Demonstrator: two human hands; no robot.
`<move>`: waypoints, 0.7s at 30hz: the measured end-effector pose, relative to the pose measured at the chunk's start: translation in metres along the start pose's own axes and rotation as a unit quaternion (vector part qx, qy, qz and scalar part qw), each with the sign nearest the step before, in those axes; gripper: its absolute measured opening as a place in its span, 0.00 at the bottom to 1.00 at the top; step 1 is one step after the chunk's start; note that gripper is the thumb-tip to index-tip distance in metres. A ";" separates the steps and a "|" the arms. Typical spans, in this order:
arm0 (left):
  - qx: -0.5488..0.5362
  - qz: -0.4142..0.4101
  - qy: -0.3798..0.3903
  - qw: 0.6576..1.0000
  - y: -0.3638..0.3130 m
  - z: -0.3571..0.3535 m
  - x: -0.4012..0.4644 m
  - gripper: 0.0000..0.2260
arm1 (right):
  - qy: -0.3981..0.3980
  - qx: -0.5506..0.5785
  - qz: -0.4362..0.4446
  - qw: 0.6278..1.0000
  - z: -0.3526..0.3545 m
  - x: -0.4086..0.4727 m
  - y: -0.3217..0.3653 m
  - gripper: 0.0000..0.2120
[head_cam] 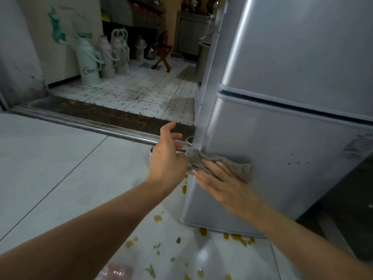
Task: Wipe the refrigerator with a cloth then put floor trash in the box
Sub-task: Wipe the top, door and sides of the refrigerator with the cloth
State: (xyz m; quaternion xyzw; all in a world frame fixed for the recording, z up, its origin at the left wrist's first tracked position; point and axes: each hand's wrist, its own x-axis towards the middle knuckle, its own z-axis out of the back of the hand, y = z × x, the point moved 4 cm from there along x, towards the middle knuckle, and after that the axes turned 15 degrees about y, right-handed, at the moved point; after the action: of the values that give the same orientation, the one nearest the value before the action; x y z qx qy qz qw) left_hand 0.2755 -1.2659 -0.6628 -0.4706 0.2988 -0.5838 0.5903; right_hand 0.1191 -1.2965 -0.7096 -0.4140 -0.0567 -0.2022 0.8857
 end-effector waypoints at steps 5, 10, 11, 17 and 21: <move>-0.003 -0.020 0.020 1.000 -0.009 -0.010 0.002 0.31 | 0.009 0.003 0.005 1.000 0.012 -0.010 -0.027 0.19; -0.022 -0.064 0.008 0.998 -0.034 -0.020 0.016 0.31 | -0.119 -0.066 -0.076 0.988 0.058 -0.007 -0.110 0.16; -0.021 -0.070 0.002 0.997 -0.037 -0.023 0.017 0.30 | -0.138 -0.063 -0.096 0.984 0.059 -0.007 -0.115 0.16; 0.013 -0.088 -0.026 0.996 -0.037 -0.040 0.010 0.32 | -0.137 0.025 -0.120 0.983 -0.002 -0.046 -0.061 0.17; 0.007 -0.082 -0.028 0.996 -0.038 -0.045 0.002 0.32 | -0.017 0.015 -0.013 1.000 -0.030 -0.076 -0.034 0.24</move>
State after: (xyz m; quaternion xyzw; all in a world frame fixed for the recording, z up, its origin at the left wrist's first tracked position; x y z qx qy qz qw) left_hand 0.2196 -1.2723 -0.6447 -0.5057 0.2382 -0.6189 0.5518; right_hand 0.0345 -1.3153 -0.7256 -0.4036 -0.0799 -0.2053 0.8880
